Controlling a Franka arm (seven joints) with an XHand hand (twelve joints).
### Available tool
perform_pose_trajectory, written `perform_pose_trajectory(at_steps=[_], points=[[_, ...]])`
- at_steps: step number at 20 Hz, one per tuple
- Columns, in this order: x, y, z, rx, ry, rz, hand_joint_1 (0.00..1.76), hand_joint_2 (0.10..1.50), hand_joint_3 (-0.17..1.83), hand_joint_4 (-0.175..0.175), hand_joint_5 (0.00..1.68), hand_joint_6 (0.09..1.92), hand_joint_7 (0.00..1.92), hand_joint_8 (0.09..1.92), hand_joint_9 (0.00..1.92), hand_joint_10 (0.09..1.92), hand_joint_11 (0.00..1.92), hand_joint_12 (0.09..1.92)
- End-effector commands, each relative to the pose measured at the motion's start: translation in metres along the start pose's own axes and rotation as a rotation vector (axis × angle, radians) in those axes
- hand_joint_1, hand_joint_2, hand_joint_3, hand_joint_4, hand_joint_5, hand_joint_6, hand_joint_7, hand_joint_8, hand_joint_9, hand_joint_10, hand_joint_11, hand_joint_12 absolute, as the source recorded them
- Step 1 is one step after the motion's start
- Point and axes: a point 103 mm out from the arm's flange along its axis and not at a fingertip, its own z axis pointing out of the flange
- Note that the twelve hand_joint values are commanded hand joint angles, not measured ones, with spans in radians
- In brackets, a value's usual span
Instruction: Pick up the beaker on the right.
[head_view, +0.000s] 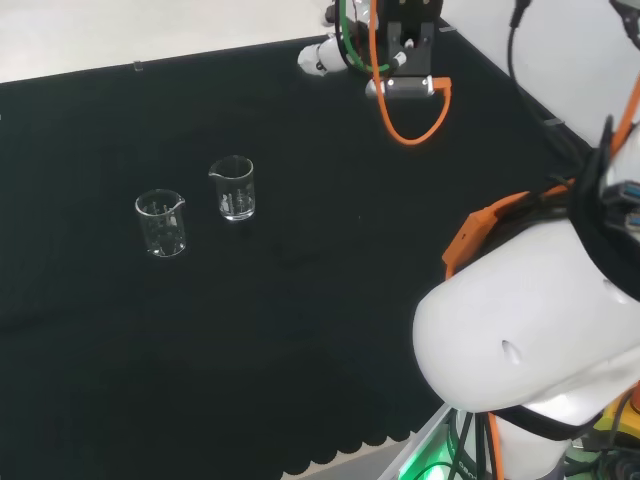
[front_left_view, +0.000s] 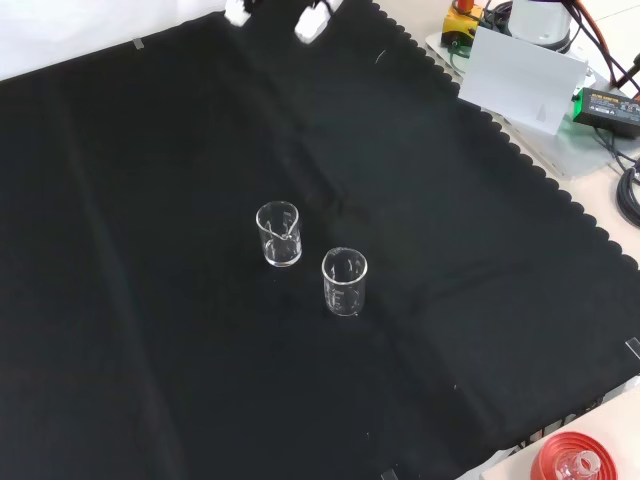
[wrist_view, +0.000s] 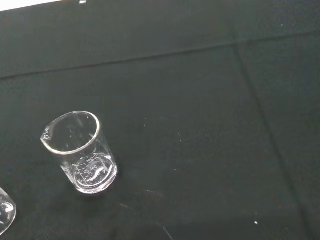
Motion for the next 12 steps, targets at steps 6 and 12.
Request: perform_pose_trajectory(at_steps=[6,12], points=[[0.022,0.04,0.032,-0.009,0.011,-0.07,0.53,1.04,0.26,-0.079,0.32,0.09,0.14,0.61,0.19,0.7,0.0,1.01],[0.022,0.053,0.053,0.031,0.069,-0.1,0.57,0.98,0.32,-0.079,0.32,0.09,0.15,0.61,0.2,0.7,0.0,1.03]])
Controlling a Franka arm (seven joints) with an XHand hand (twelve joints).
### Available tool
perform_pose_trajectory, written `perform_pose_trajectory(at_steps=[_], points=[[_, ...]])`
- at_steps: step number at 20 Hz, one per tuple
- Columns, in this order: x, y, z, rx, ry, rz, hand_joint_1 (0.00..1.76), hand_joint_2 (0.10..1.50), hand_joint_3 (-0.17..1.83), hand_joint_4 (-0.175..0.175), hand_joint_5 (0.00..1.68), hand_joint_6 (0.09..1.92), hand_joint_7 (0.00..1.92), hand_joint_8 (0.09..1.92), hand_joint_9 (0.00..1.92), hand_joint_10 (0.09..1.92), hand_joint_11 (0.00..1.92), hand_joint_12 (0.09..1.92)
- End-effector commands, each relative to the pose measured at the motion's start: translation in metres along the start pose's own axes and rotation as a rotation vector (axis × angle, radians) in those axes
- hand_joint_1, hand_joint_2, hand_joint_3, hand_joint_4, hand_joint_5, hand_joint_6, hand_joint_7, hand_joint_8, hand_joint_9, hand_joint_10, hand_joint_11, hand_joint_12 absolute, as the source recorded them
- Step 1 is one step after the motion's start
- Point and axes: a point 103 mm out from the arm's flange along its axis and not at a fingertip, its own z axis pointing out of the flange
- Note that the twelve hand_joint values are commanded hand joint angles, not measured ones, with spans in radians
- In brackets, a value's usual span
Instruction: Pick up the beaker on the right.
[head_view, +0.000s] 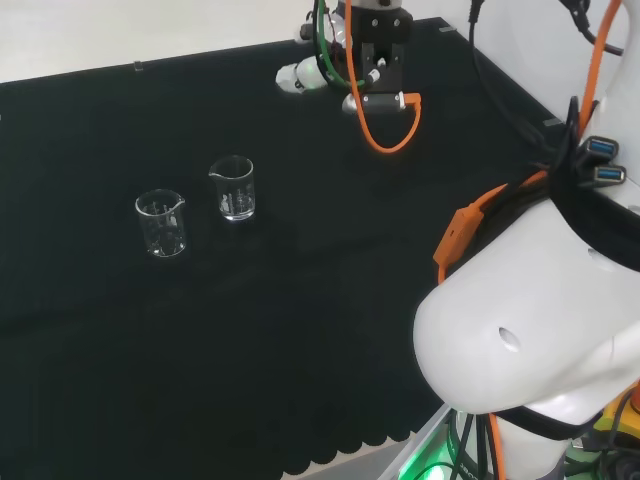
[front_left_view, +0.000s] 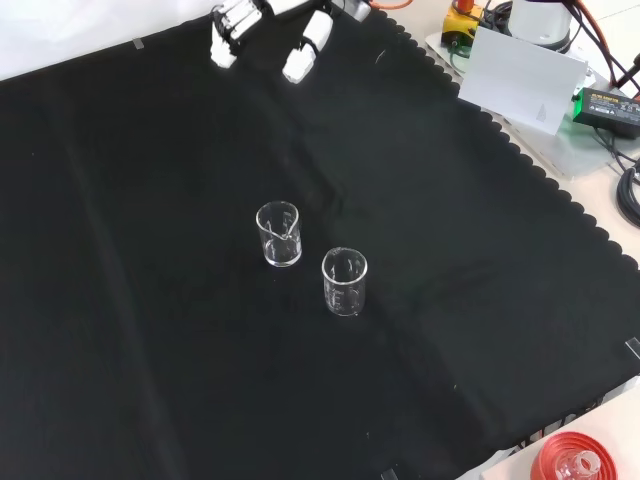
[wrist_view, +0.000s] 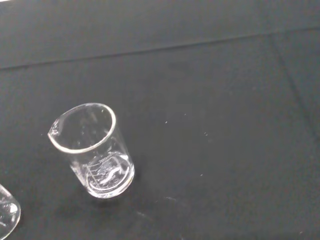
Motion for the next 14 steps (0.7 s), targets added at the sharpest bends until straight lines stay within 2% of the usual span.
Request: perform_pose_trajectory(at_steps=[1,8,14], points=[[0.003,0.017,0.019,0.029,0.067,-0.047,0.58,0.96,0.35,-0.079,0.32,0.09,0.15,0.61,0.21,0.7,0.0,1.04],[0.001,0.03,0.037,0.031,0.128,-0.101,0.67,0.81,0.51,-0.079,0.33,0.09,0.15,0.62,0.24,0.7,0.0,1.08],[0.001,0.041,0.057,0.041,0.14,-0.158,0.7,0.71,0.6,-0.078,0.32,0.09,0.18,0.63,0.27,0.7,0.0,1.11]])
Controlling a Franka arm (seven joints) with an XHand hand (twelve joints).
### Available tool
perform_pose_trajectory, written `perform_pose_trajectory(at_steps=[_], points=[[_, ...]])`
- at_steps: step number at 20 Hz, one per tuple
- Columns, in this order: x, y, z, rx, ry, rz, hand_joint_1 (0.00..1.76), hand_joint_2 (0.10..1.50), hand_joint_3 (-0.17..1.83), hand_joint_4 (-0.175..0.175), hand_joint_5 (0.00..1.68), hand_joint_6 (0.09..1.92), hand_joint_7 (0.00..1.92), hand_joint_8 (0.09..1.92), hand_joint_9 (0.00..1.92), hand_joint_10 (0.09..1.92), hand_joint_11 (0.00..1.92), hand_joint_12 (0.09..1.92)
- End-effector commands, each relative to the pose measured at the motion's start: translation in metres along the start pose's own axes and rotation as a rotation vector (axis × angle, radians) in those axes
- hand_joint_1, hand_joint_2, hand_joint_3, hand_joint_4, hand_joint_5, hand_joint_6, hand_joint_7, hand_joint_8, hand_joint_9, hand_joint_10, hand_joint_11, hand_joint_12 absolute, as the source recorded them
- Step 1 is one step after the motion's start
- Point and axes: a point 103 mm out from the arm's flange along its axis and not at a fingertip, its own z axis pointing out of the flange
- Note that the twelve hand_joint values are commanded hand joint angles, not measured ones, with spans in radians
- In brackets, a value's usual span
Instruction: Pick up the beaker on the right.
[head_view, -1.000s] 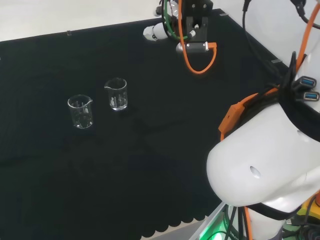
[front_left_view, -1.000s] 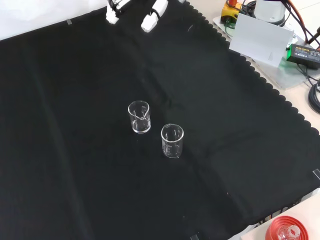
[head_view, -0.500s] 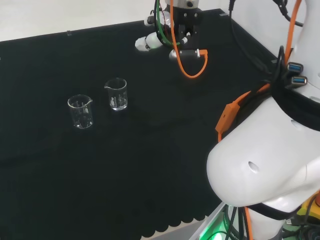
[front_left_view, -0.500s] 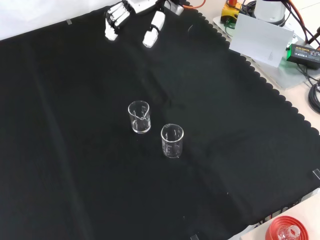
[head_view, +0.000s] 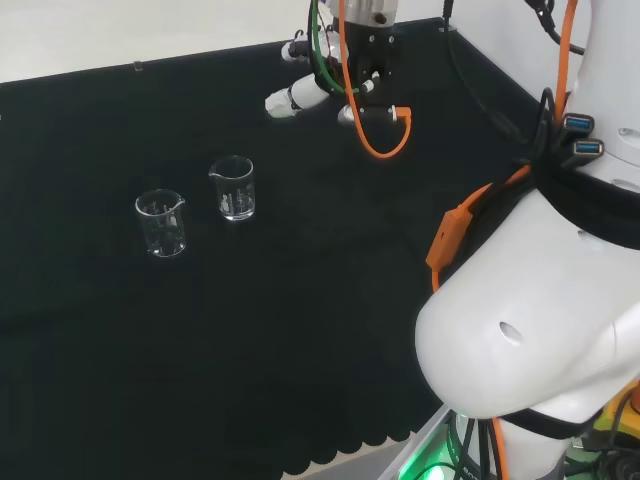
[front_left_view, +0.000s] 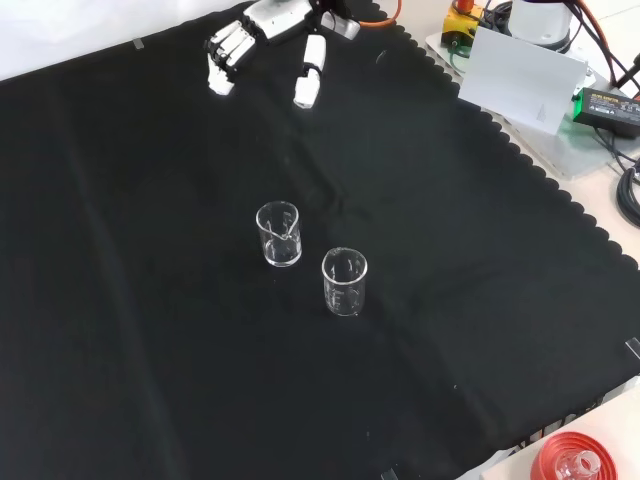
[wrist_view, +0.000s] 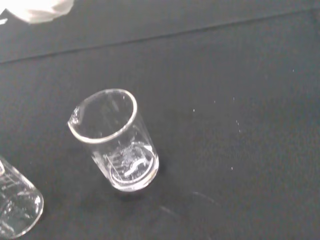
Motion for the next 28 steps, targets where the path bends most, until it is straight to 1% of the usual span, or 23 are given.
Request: perform_pose_trajectory(at_steps=[1,5,14,20,22,25,28], points=[[-0.003,0.024,0.039,0.018,0.081,-0.095,0.7,0.7,0.6,-0.078,0.32,0.09,0.18,0.63,0.28,0.7,0.0,1.12],[-0.006,0.032,0.053,0.028,0.123,-0.125,0.72,0.65,0.62,-0.077,0.32,0.09,0.2,0.64,0.3,0.7,0.0,1.14],[-0.003,0.047,0.074,0.026,0.154,-0.171,0.72,0.61,0.64,-0.077,0.32,0.09,0.21,0.64,0.33,0.7,0.0,1.19],[-0.007,0.056,0.092,0.037,0.204,-0.192,0.74,0.58,0.64,-0.077,0.32,0.09,0.24,0.65,0.34,0.7,0.0,1.21],[-0.008,0.057,0.096,0.034,0.198,-0.197,0.76,0.57,0.65,-0.079,0.34,0.09,0.26,0.66,0.36,0.71,0.0,1.24],[-0.011,0.06,0.104,0.05,0.223,-0.2,0.82,0.54,0.67,-0.081,0.36,0.09,0.3,0.67,0.39,0.7,0.0,1.28],[-0.017,0.063,0.111,0.064,0.265,-0.19,0.85,0.51,0.72,-0.081,0.37,0.09,0.32,0.66,0.4,0.69,0.0,1.3]])
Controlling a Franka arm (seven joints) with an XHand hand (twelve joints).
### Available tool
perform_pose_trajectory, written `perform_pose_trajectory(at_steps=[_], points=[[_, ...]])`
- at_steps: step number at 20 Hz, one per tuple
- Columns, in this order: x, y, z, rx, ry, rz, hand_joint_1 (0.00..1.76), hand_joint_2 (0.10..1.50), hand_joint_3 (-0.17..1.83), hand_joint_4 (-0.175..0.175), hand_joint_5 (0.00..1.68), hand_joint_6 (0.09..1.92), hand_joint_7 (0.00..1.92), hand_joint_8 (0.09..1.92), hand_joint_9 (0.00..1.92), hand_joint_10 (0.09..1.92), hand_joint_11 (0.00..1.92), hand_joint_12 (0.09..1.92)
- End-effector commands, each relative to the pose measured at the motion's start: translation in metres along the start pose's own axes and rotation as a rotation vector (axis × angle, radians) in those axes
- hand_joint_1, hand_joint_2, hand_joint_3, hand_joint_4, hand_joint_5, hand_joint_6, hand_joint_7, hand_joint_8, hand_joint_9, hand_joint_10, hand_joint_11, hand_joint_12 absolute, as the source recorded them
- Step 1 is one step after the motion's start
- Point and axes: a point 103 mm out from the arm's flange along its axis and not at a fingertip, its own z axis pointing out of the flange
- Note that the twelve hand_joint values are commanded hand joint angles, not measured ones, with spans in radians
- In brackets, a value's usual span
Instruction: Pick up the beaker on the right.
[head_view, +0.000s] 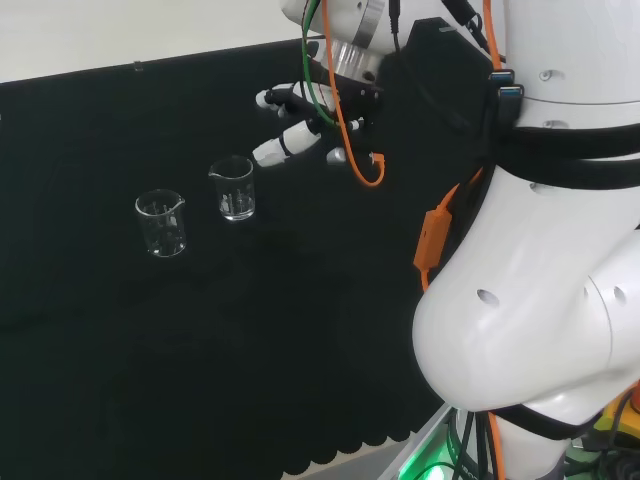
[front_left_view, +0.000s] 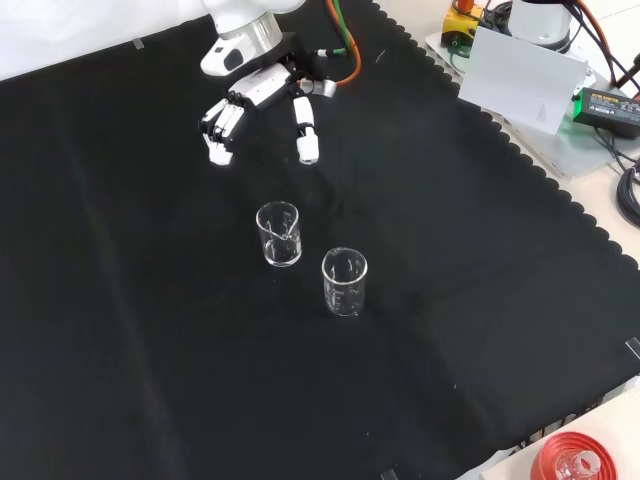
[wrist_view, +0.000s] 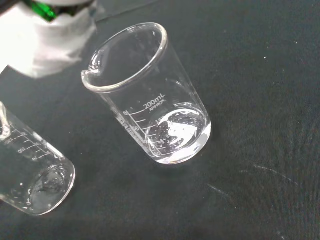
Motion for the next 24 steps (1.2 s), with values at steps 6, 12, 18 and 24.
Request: perform_pose_trajectory(at_steps=[6,12,18,24], points=[[-0.022,0.009,0.023,0.024,0.128,0.012,0.91,0.48,0.78,-0.075,0.37,0.09,0.3,0.65,0.4,0.68,0.0,1.31],[-0.026,0.013,0.033,0.015,0.168,-0.012,0.87,0.44,0.84,-0.074,0.35,0.09,0.28,0.64,0.38,0.68,0.0,1.29],[-0.024,0.018,0.05,0.028,0.209,-0.031,0.84,0.45,0.8,-0.074,0.34,0.09,0.27,0.65,0.36,0.68,0.0,1.28],[-0.019,0.022,0.065,0.05,0.237,-0.046,0.84,0.45,0.79,-0.074,0.34,0.09,0.27,0.65,0.36,0.68,0.0,1.27]])
